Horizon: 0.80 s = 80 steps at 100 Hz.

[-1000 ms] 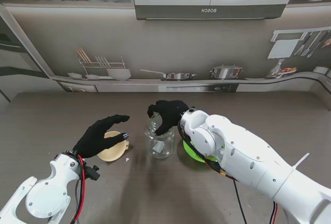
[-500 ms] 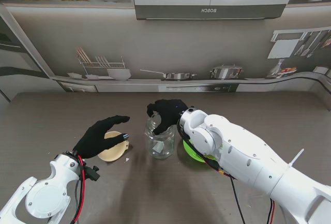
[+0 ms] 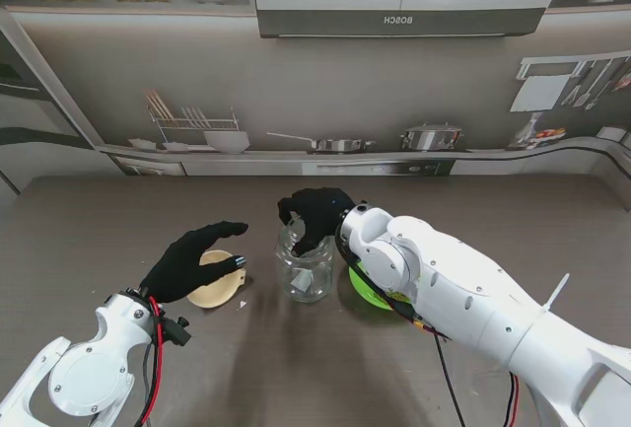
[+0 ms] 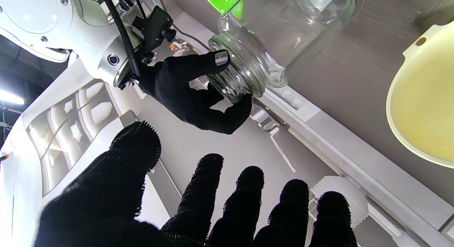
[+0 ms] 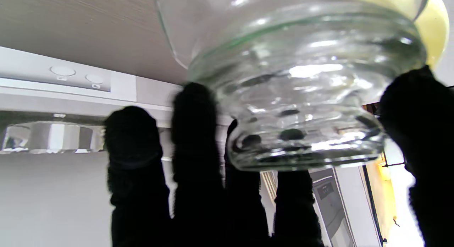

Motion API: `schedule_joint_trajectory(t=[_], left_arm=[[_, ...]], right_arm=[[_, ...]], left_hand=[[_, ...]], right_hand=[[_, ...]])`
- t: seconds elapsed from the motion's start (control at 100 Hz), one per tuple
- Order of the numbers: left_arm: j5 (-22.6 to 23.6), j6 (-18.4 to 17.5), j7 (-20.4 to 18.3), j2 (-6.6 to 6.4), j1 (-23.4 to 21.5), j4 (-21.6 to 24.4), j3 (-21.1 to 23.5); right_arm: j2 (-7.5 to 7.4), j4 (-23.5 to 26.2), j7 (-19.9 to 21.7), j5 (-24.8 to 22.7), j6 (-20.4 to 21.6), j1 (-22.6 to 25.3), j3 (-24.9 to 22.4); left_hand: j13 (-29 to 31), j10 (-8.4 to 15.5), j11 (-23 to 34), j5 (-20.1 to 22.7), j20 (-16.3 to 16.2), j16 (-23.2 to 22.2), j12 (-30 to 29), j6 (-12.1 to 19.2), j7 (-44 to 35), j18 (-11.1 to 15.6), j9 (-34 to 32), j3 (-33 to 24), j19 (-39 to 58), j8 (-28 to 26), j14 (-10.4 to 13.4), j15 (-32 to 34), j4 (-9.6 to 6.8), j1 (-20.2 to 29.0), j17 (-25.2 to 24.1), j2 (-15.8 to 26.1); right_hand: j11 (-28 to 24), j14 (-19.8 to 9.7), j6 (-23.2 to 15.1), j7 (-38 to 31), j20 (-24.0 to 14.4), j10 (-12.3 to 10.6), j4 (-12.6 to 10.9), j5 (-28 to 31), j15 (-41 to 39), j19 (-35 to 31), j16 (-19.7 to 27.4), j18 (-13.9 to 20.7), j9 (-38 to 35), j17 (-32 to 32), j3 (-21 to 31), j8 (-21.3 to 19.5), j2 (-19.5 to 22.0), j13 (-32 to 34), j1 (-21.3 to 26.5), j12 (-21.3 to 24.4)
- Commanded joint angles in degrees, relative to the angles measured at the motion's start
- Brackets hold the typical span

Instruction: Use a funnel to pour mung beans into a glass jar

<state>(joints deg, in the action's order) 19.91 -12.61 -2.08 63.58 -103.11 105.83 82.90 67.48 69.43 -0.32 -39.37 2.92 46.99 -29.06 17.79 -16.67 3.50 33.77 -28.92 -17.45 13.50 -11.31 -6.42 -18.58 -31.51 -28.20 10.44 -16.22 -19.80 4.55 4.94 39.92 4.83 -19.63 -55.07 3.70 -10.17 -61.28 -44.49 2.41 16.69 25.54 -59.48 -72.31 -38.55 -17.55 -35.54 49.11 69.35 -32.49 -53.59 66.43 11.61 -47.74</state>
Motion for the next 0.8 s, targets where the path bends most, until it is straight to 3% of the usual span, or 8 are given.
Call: schedule_joint_trajectory(t=[0.0,0.12,0.35,0.45,0.79], left_arm=[[-0.2,0.2,-1.2,0.02,-0.2,0.4,0.0],[-0.2,0.3,-1.3,0.01,-0.2,0.4,0.0],[-0.3,0.4,-1.3,0.01,-0.2,0.4,-0.1],[-0.3,0.4,-1.4,-0.01,-0.2,0.4,-0.1],[-0.3,0.5,-1.4,0.0,-0.2,0.4,0.0]], right_arm=[[-0.24,-2.6,2.2,-0.3,0.4,2.1,1.7],[-0.07,-3.4,1.8,0.1,1.0,2.1,1.9],[0.04,-4.3,2.1,1.4,1.8,2.3,1.8],[0.08,-4.8,2.2,1.8,2.2,2.4,1.9],[0.13,-5.2,2.7,3.0,3.4,2.3,1.7]], left_hand=[[-0.4,-0.1,-0.5,0.0,-0.5,0.5,-0.3,0.2,0.3,0.2,-0.1,0.8,-1.0,0.2,0.2,-0.3,-1.97,-0.2,-0.2,0.4],[-0.5,-0.2,-0.5,0.3,-0.5,0.5,-0.3,0.1,0.2,0.2,-0.1,0.9,-1.0,0.1,0.3,-0.3,-2.0,-0.2,-0.2,0.4],[-0.5,-0.2,-0.5,0.5,-0.5,0.5,-0.3,0.0,0.1,0.2,0.0,1.0,-1.0,0.1,0.2,-0.3,-2.0,-0.2,-0.3,0.5],[-0.5,-0.2,-0.5,0.5,-0.6,0.5,-0.3,0.1,0.2,0.2,-0.1,1.1,-1.0,0.1,0.2,-0.3,-2.01,-0.2,-0.2,0.6],[-0.5,-0.3,-0.5,0.4,-0.6,0.5,-0.3,0.1,0.2,0.2,0.0,1.2,-1.0,0.1,0.2,-0.4,-2.04,-0.2,-0.3,0.7]], right_hand=[[-1.9,-6.4,-0.6,-9.4,0.3,-3.6,-4.1,6.6,-1.8,-2.3,-0.3,1.7,-6.0,1.6,13.9,1.3,-2.7,3.1,20.0,-0.6],[-3.7,-8.7,-0.5,-11.7,0.2,-4.2,-2.2,8.3,-4.9,-3.5,-1.7,2.3,-9.4,3.9,14.1,2.7,-4.4,6.3,23.0,-2.4],[-6.6,-10.6,-0.1,-15.9,0.8,-4.9,-1.7,9.1,-7.6,-4.6,-5.1,3.4,-11.6,7.0,13.5,4.7,-0.4,9.4,24.4,-6.0],[-7.7,-11.4,2.1,-17.6,1.0,-5.2,-1.2,9.1,-10.1,-4.9,-6.5,4.0,-12.4,7.9,12.7,5.3,1.0,9.4,24.5,-7.1],[-10.6,-14.1,6.7,-24.7,1.8,-3.5,0.6,4.9,-14.8,-5.5,-8.7,5.6,-10.5,10.4,10.3,6.7,5.3,9.5,27.0,-10.5]])
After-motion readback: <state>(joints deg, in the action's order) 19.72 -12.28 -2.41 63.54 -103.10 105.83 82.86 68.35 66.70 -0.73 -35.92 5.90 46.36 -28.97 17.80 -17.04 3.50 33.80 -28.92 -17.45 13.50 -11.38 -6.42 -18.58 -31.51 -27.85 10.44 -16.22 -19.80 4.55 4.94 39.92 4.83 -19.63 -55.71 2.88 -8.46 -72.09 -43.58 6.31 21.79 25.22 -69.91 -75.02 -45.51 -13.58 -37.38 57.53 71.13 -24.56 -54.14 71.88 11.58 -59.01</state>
